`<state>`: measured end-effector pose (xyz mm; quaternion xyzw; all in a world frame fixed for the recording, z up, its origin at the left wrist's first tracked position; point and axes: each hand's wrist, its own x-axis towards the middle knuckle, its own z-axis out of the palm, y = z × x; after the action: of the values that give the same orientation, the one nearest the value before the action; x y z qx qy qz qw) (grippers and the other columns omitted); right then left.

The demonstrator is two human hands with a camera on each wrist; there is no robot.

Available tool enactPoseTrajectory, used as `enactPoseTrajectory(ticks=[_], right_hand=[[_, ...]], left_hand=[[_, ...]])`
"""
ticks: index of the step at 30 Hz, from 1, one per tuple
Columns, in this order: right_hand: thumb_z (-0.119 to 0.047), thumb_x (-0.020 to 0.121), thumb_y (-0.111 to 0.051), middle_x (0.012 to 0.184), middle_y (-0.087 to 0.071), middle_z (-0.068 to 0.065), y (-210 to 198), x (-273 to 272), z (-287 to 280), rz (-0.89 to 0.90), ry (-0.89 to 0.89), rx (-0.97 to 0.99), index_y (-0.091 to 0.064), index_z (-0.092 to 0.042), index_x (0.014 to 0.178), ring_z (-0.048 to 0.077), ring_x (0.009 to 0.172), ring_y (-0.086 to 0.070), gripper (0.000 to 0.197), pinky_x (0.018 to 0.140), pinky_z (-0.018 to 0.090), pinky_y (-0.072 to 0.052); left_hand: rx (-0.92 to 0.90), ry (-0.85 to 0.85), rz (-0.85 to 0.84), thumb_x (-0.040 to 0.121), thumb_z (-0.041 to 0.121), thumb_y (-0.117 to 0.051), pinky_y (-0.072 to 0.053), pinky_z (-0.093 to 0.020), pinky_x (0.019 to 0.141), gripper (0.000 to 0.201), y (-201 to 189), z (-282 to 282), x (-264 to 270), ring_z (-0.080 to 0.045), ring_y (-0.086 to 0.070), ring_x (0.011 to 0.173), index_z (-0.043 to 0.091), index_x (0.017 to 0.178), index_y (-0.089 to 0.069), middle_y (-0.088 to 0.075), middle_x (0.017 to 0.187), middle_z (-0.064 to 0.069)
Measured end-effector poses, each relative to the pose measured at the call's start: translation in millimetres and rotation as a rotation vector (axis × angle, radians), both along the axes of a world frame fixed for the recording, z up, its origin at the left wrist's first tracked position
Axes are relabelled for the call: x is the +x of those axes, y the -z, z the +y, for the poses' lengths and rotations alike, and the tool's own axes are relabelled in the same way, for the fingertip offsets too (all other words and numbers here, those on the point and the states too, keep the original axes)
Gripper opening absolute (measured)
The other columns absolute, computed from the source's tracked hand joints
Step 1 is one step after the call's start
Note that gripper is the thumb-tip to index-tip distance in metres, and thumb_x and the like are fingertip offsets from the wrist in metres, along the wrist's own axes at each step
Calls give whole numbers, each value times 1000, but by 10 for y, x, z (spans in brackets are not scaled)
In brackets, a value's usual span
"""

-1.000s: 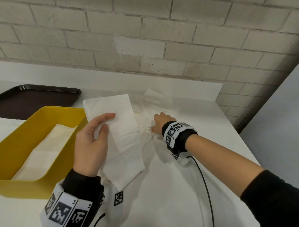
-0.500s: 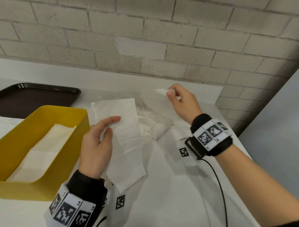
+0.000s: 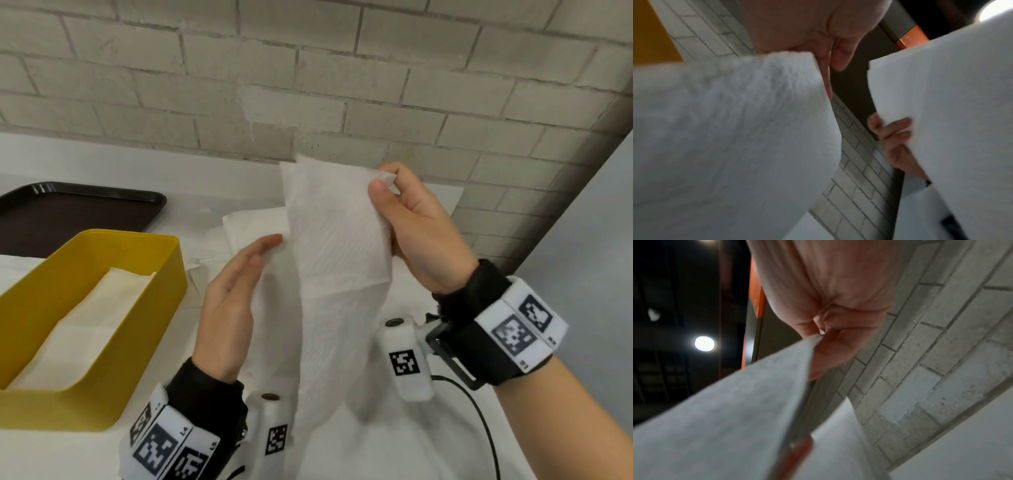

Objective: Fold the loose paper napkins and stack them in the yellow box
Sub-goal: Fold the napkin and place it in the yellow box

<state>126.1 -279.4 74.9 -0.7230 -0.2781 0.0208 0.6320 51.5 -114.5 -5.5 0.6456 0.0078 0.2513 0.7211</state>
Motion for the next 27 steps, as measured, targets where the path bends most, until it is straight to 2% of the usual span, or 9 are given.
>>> enactPoseTrajectory(ticks=[3, 5, 7, 9, 14, 18, 21, 24, 27], right_hand=[[-24, 99, -36, 73, -50, 9, 110, 19, 81, -95, 78, -114, -45, -23, 84, 19, 62, -46, 18, 49, 29, -38], [-25, 99, -37, 72, -47, 12, 197, 42, 133, -161, 109, -203, -44, -26, 83, 20, 61, -42, 18, 54, 31, -34], [-26, 99, -37, 72, -48, 13, 258, 50, 180, -184, 127, -254, -43, -27, 82, 20, 61, -42, 18, 56, 32, -33], [-26, 99, -37, 72, -49, 12, 292, 52, 215, -186, 148, -266, -42, -27, 82, 19, 63, -44, 18, 57, 30, -34], [-30, 95, -46, 87, -55, 8, 344, 1, 277, -143, 172, -250, -40, -23, 93, 19, 70, -50, 9, 63, 29, -43], [-38, 85, -59, 107, -55, -8, 403, -58, 222, 10, 47, -349, -41, -21, 112, 5, 87, -54, 36, 72, 15, -47], [-22, 90, -56, 117, -62, -7, 433, -126, 194, 123, -149, -352, -52, -20, 118, 10, 105, -61, 29, 92, 30, -50], [-17, 93, -51, 126, -58, -4, 346, -156, 184, -11, -208, -513, -47, -19, 127, 11, 114, -55, 34, 101, 35, -44], [-22, 95, -47, 120, -58, 4, 167, -160, 211, -205, -236, -836, -45, -12, 124, 20, 109, -55, 31, 95, 38, -43]], left_hand=[[-34, 98, -26, 88, 49, -41, -37, -35, 108, 49, -9, -76, -30, -8, -54, 120, 18, 120, -61, -64, 122, 5], [-76, 119, -26, 79, 59, -55, -39, -33, 107, 62, -37, -130, -57, -7, -53, 120, 15, 123, -58, -63, 124, 5], [-84, 123, -34, 83, 43, -61, -45, -22, 98, 38, -80, -183, -83, -3, -59, 112, 20, 114, -61, -68, 113, 13], [-77, 114, -18, 85, 29, -61, -48, -29, 96, 28, -86, -212, -93, -8, -62, 109, 23, 112, -60, -69, 111, 10], [-31, -2, -7, 93, 15, -46, -46, -41, 100, 26, -30, -214, -105, -10, -61, 110, 19, 115, -58, -67, 115, 5], [-172, -1, -33, 98, 6, -37, -48, -39, 97, 35, -39, -191, -108, -13, -60, 112, 26, 125, -46, -60, 123, 3], [-228, -9, -66, 95, -1, -42, -45, -42, 101, 50, -28, -135, -127, -13, -54, 119, 40, 122, -33, -51, 130, 4], [-167, -45, -99, 81, 7, -55, -46, -38, 100, 66, 13, -11, -183, -12, -54, 119, 45, 125, -25, -46, 132, 2], [-7, -123, -30, 72, 21, -66, -51, -27, 85, 69, 43, 199, -231, -11, -59, 106, 39, 128, -29, -47, 121, 3]])
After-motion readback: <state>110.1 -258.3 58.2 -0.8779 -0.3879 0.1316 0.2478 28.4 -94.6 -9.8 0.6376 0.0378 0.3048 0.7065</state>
